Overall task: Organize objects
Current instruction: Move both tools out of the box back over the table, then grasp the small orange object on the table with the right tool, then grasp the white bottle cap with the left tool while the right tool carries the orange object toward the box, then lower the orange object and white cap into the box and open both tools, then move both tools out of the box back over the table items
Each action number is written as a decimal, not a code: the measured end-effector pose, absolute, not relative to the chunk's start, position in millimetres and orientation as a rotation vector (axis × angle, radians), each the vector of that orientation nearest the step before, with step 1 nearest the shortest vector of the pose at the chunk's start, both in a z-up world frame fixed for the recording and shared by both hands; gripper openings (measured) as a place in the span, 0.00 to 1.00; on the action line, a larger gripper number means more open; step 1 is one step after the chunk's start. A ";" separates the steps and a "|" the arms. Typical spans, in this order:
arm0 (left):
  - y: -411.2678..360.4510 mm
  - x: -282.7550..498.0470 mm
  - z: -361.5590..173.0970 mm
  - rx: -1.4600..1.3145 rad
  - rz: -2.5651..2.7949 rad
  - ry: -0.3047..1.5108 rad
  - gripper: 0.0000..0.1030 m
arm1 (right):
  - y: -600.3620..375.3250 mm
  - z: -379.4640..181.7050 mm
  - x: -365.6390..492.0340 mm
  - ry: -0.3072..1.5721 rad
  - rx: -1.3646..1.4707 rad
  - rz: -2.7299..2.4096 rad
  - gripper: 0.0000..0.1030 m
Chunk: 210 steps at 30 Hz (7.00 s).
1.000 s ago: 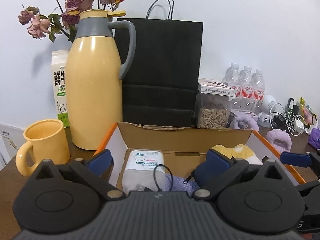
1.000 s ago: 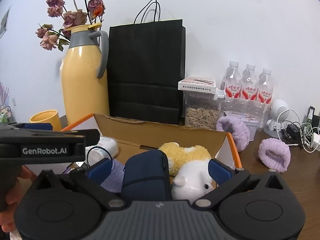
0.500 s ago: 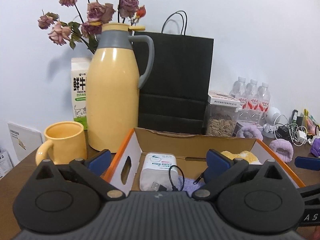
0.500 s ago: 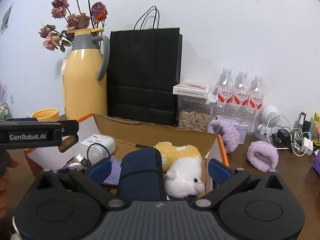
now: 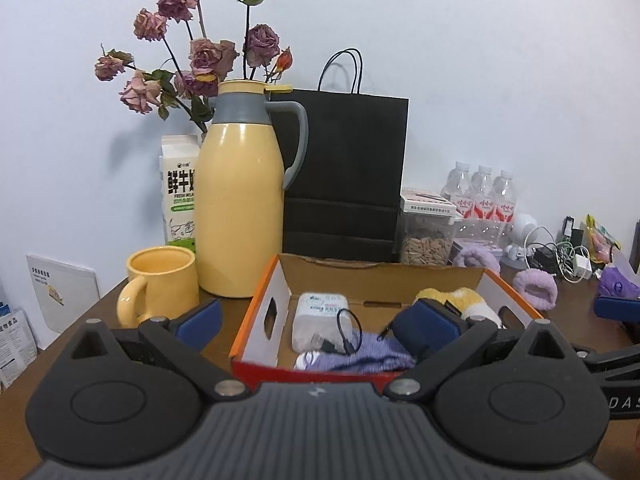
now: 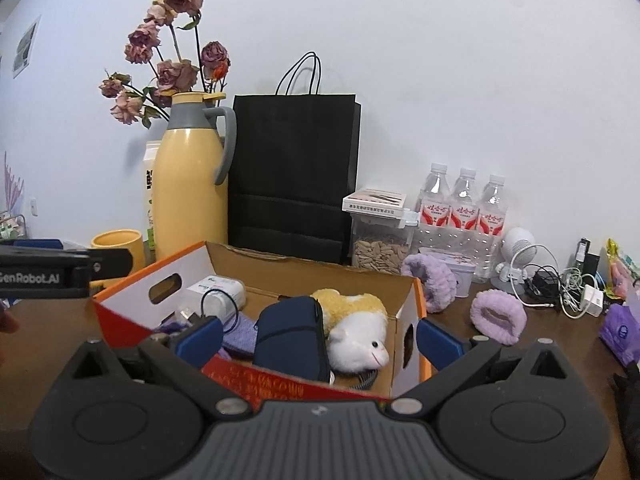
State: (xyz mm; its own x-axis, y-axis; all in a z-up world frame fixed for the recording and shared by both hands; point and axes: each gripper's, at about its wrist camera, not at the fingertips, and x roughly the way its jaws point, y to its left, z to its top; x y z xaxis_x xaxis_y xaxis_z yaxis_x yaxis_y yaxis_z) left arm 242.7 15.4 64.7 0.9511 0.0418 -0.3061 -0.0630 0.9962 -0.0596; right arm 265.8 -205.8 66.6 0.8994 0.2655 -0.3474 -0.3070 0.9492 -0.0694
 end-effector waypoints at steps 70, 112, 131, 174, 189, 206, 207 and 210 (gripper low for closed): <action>30.9 102.8 -4.9 -0.070 0.106 0.592 1.00 | -192.1 -10.9 126.7 0.612 -0.162 0.522 0.10; -127.1 182.0 -26.6 0.064 -0.112 0.682 0.63 | -311.9 13.0 170.7 0.477 -0.033 0.405 0.10; -95.6 182.7 25.6 -0.028 -0.131 0.525 0.28 | -279.8 38.1 190.2 0.422 -0.065 0.436 0.10; -8.6 370.4 39.1 -0.053 -0.054 0.464 1.00 | -199.9 36.1 379.4 0.480 -0.049 0.365 0.52; -0.3 358.0 48.1 -0.092 -0.011 0.418 1.00 | -204.2 44.7 366.0 0.428 -0.051 0.309 1.00; 8.3 289.2 57.1 -0.107 0.019 0.409 1.00 | -211.5 55.4 302.6 0.377 -0.069 0.291 1.00; 8.7 283.2 56.4 -0.105 0.019 0.413 1.00 | -212.9 55.4 297.3 0.378 -0.068 0.292 1.00; 9.5 266.6 54.9 -0.099 0.017 0.425 1.00 | -216.5 55.0 281.4 0.378 -0.075 0.296 1.00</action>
